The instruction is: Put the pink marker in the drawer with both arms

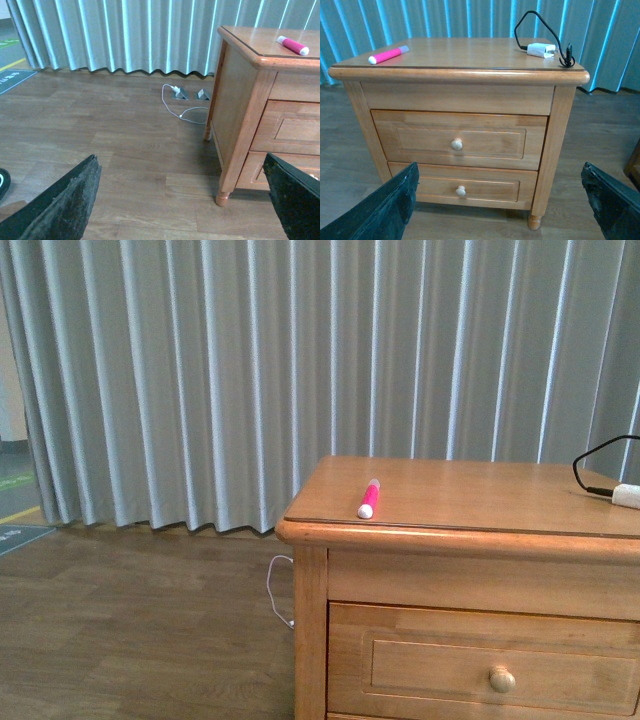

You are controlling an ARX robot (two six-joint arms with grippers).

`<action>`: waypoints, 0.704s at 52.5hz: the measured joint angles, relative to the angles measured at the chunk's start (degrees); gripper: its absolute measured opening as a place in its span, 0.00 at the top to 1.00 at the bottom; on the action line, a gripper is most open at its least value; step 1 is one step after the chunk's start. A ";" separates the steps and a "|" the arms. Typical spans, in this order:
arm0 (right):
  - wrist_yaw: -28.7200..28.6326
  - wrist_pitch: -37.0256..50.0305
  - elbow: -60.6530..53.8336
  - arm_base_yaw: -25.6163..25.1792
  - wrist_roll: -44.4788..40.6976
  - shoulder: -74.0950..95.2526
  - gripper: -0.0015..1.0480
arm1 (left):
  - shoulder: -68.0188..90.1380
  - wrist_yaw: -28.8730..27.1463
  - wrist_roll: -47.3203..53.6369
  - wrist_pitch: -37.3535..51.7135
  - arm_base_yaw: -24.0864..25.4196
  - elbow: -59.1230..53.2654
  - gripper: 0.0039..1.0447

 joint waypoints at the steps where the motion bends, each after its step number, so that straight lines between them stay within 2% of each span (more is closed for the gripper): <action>1: -0.02 0.00 0.00 0.00 0.00 0.00 0.09 | 0.00 0.00 0.02 0.00 0.00 0.00 0.06; 37: 0.00 0.00 0.00 0.00 0.00 0.00 0.09 | 0.00 0.00 0.00 0.00 0.00 0.00 0.06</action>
